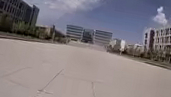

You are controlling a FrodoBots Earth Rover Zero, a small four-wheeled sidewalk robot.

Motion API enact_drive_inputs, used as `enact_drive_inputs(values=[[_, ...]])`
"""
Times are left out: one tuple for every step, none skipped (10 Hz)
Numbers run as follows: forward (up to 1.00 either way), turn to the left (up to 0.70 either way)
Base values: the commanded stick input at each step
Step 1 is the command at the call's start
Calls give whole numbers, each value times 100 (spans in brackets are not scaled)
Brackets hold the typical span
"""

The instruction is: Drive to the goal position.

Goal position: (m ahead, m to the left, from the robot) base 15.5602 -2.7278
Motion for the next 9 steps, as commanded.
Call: enact_drive_inputs(values=[[70, 0], [70, 0], [70, 0], [70, 0], [70, 0], [70, 0], [70, 0], [70, 0], [70, 0]])
